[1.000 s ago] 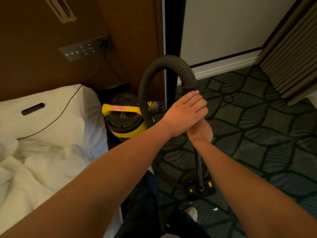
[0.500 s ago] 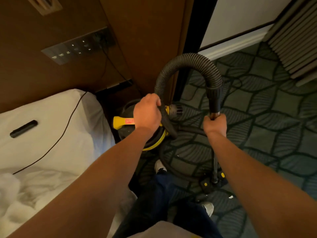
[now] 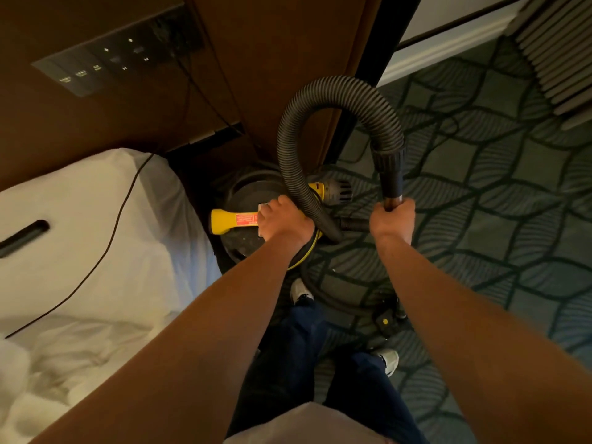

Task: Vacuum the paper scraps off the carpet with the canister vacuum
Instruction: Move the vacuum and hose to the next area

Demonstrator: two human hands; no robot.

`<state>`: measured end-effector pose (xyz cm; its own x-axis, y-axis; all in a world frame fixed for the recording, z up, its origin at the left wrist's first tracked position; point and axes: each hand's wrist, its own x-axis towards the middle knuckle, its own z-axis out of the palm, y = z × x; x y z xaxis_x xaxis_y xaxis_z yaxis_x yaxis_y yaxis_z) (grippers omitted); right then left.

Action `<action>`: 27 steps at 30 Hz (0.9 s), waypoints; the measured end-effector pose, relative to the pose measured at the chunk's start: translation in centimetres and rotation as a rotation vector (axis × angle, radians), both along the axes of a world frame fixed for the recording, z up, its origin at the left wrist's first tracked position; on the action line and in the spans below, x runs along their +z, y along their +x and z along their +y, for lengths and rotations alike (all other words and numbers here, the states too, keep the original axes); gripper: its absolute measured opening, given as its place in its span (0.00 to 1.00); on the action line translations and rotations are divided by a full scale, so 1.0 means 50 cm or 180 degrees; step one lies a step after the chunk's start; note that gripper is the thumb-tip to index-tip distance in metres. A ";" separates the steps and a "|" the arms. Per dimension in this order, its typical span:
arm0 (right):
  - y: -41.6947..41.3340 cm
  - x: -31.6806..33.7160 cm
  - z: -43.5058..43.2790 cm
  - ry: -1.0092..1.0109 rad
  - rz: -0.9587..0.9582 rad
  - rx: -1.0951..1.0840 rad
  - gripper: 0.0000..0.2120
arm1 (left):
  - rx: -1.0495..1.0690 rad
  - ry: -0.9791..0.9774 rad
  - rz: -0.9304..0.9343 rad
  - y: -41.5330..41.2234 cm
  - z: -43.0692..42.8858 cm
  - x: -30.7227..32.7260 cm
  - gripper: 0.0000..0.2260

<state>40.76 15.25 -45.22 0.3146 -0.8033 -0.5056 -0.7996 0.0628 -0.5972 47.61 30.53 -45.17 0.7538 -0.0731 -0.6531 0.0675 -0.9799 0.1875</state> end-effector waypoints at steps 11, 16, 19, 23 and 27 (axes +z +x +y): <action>-0.011 -0.017 0.013 -0.0066 -0.0134 0.0146 0.09 | -0.0528 0.0378 0.0294 0.014 -0.009 -0.041 0.45; -0.047 -0.022 -0.011 -0.0002 -0.0252 0.0107 0.07 | -0.1051 0.0399 0.0156 0.017 0.003 -0.065 0.44; -0.061 -0.015 -0.037 0.0021 -0.0255 0.0269 0.06 | -0.1150 0.0434 0.0419 0.032 -0.010 -0.058 0.43; -0.093 0.009 -0.077 -0.0050 -0.0338 0.0358 0.09 | -0.1223 0.0446 0.0672 0.011 -0.037 -0.045 0.44; -0.130 0.032 -0.113 -0.0091 -0.0373 0.0348 0.14 | -0.1351 0.0440 0.0778 -0.038 -0.070 -0.036 0.44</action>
